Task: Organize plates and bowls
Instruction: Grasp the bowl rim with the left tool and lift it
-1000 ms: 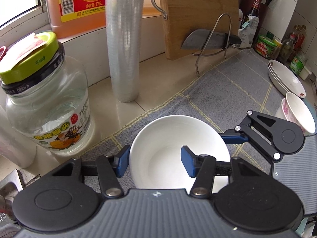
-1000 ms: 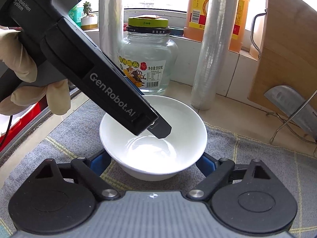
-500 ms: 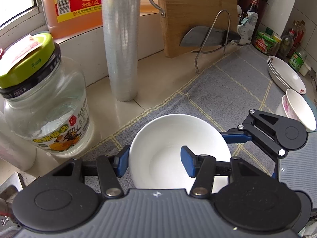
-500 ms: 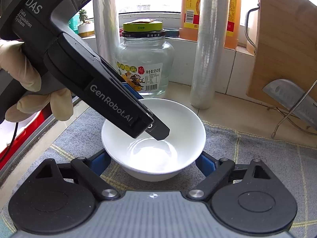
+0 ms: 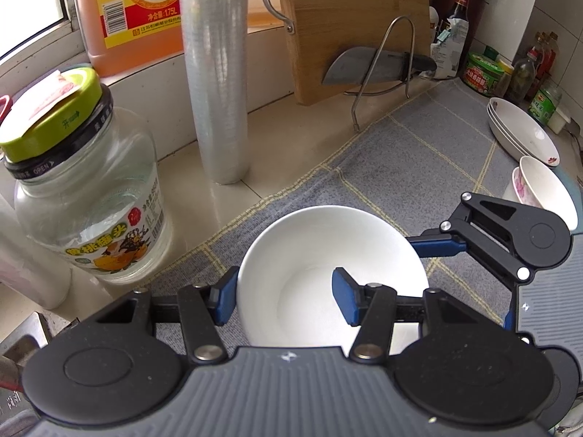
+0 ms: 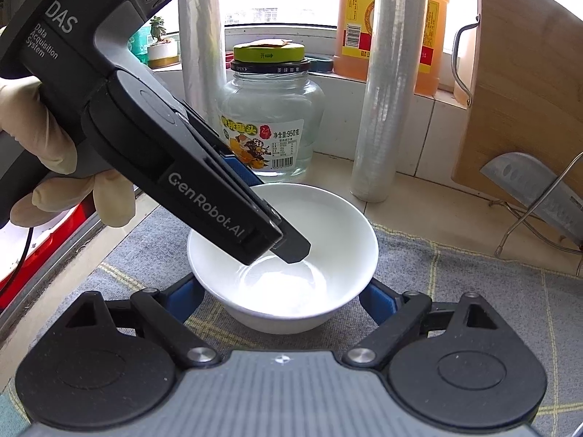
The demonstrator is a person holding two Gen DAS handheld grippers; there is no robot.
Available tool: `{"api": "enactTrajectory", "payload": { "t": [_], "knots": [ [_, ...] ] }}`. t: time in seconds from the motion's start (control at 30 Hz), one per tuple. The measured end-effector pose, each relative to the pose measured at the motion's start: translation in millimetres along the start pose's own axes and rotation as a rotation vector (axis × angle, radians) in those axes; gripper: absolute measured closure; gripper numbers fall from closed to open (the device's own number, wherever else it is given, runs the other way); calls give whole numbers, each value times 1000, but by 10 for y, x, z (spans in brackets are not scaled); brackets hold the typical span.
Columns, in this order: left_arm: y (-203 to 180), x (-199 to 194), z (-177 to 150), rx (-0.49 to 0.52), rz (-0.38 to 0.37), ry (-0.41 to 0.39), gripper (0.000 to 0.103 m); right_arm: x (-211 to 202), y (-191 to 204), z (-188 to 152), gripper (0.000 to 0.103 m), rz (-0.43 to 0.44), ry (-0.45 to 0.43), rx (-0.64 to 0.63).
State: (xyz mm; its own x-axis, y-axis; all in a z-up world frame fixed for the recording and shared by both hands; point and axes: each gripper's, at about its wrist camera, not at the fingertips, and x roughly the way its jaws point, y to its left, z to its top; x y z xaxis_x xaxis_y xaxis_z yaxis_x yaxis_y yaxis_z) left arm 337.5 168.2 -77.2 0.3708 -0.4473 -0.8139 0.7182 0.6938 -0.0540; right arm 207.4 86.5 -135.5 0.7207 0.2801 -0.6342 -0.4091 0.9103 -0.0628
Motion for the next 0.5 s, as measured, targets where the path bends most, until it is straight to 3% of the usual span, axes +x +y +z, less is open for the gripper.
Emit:
{"api": "enactTrajectory", "payload": {
  "t": [0.5],
  "knots": [
    [-412, -412, -54, 20, 46, -36, 50, -487, 47, -53, 9, 36, -6, -44]
  ]
}}
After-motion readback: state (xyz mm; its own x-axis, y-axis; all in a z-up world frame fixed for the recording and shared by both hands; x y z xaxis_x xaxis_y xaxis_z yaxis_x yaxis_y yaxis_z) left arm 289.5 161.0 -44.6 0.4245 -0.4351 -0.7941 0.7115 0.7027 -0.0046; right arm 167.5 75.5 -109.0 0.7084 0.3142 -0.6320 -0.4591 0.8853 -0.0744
